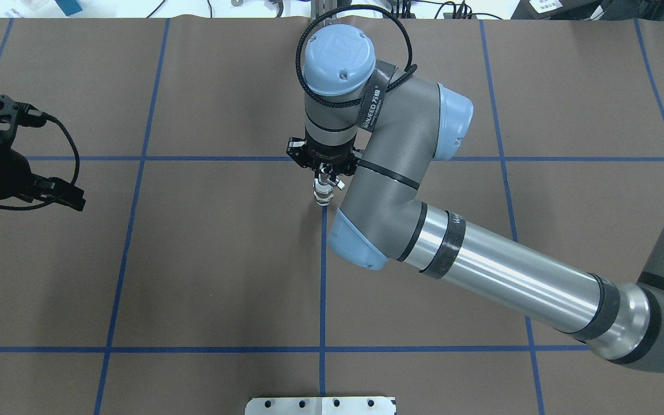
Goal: Assemble PPR valve and pipe with both arms
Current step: 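Press the metal fitting down onto the valve top with the right gripper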
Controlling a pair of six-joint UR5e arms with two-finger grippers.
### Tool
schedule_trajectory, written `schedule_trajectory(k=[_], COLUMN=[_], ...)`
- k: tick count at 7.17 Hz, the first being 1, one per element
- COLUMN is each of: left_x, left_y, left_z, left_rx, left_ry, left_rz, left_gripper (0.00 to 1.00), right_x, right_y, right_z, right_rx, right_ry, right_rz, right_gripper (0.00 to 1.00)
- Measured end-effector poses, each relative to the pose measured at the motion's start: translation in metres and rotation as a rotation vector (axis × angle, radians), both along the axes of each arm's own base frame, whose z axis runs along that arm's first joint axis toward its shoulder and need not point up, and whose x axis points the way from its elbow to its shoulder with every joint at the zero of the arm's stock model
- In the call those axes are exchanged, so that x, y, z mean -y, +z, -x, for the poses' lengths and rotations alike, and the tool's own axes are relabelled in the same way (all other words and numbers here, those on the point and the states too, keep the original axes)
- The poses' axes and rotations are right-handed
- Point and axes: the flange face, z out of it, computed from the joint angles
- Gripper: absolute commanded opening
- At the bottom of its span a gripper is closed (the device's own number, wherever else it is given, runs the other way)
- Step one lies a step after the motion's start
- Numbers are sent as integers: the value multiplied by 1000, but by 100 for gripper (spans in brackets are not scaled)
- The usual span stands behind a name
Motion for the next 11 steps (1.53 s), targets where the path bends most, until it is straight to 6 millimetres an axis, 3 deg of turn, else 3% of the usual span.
schedule_trajectory(k=[5, 6, 7, 8, 11], left_x=[0, 0, 0, 0, 0], left_y=[-1, -1, -1, -1, -2], left_z=[0, 0, 0, 0, 1], left_rx=[-1, -1, -1, -1, -2], left_ry=[0, 0, 0, 0, -2], left_rz=[-1, -1, -1, -1, -2], left_gripper=[100, 100, 100, 100, 99], right_x=[0, 0, 0, 0, -1], right_y=[2, 2, 2, 3, 5], right_z=[2, 2, 2, 2, 3], right_rx=[-4, -4, -4, -5, -7], right_ry=[-7, -7, -7, -7, -7], right_rz=[-6, -6, -7, -7, -7], right_gripper=[0, 12, 45, 58, 63])
